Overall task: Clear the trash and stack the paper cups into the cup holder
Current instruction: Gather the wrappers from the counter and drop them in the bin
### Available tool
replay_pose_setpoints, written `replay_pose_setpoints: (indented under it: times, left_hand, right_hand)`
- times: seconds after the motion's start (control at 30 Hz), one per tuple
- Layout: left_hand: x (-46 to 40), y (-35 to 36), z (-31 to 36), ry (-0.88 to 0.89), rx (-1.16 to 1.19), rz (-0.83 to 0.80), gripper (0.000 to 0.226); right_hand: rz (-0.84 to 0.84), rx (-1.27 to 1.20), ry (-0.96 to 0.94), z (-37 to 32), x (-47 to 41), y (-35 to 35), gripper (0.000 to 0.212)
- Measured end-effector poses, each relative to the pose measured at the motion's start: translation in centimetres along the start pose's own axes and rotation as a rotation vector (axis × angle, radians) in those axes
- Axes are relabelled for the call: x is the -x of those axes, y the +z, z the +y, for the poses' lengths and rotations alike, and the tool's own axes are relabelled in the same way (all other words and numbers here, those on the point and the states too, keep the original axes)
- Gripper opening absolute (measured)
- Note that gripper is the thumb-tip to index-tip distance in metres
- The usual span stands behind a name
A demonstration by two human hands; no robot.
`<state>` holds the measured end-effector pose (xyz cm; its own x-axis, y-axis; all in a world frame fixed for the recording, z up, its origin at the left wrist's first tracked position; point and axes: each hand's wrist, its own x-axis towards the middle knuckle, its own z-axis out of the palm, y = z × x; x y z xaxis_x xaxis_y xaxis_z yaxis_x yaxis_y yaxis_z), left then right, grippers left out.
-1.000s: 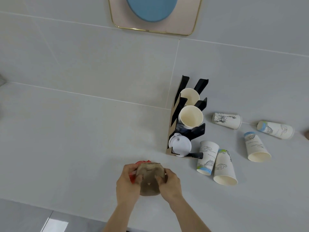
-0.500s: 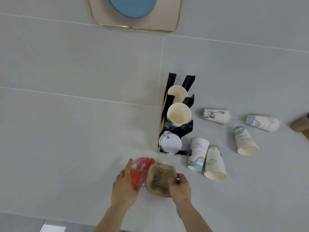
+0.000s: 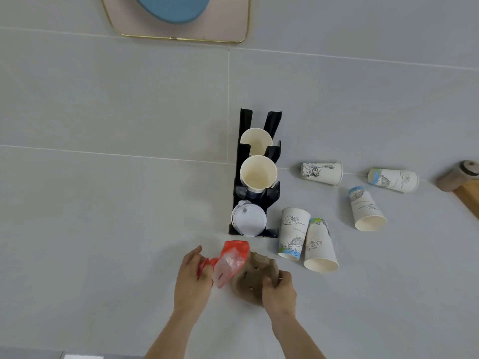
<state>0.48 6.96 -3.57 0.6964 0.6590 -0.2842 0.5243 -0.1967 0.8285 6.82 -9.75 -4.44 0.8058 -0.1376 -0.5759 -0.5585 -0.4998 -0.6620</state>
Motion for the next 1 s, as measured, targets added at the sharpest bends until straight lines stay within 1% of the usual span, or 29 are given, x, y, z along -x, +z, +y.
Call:
replay_pose_setpoints:
  times: [0.07, 0.13, 0.2, 0.23, 0.33, 0.4, 0.43, 0.5, 0.57, 0.6, 0.7, 0.77, 0.83, 1.0]
  left_hand:
    - [0.6, 0.2, 1.5, 0.062, -0.019, -0.055, 0.008]
    - [0.9, 0.9, 1.8, 0.138, -0.161, -0.111, 0.004]
    - [1.2, 1.7, 1.8, 0.193, -0.247, -0.118, 0.008]
    - [1.4, 2.0, 1.9, 0.203, -0.268, -0.113, 0.011]
    - [2.3, 2.3, 2.4, 0.183, -0.293, -0.072, 0.028]
    - [3.1, 2.2, 2.7, 0.143, -0.261, -0.035, 0.038]
    - [3.4, 2.1, 2.8, 0.111, -0.235, -0.019, 0.045]
    - [4.1, 1.8, 2.6, 0.043, -0.186, 0.007, 0.062]
    - [4.6, 1.2, 2.1, -0.017, -0.149, 0.031, 0.081]
    - [5.0, 0.8, 1.8, -0.039, -0.128, 0.041, 0.084]
    - [6.1, -0.8, 0.5, -0.124, 0.029, 0.058, 0.079]
    - [7.2, -2.1, -0.7, -0.178, 0.149, 0.095, 0.070]
    - [8.2, -3.5, -2.1, -0.225, 0.224, 0.167, 0.060]
    - [10.7, -7.1, -6.1, -0.290, 0.166, 0.338, 0.045]
  right_hand:
    - [-0.064, -0.074, 0.005, 0.0, 0.3, 0.3, 0.019]
    - [-0.138, -0.188, 0.017, -0.2, 0.7, 0.5, 0.013]
    - [-0.210, -0.272, 0.035, -0.7, 1.1, 0.4, 0.009]
    - [-0.241, -0.295, 0.044, -1.0, 1.3, 0.3, 0.011]
    - [-0.334, -0.350, 0.055, -1.3, 1.6, -0.2, 0.028]
    - [-0.419, -0.369, 0.015, -1.0, 1.6, -0.6, 0.045]
    - [-0.451, -0.362, -0.019, -0.8, 1.7, -0.7, 0.050]
    - [-0.489, -0.341, -0.092, -0.3, 1.8, -1.0, 0.051]
    - [-0.512, -0.299, -0.163, 0.0, 2.1, -0.8, 0.040]
    - [-0.521, -0.273, -0.187, 0.0, 2.2, -0.6, 0.032]
    - [-0.544, -0.205, -0.212, 0.1, 2.7, 0.8, 0.014]
    - [-0.569, -0.160, -0.222, 0.3, 3.4, 2.1, 0.011]
    - [-0.600, -0.116, -0.230, 0.5, 4.4, 3.4, 0.012]
    - [-0.678, -0.007, -0.241, 1.7, 7.9, 6.6, 0.018]
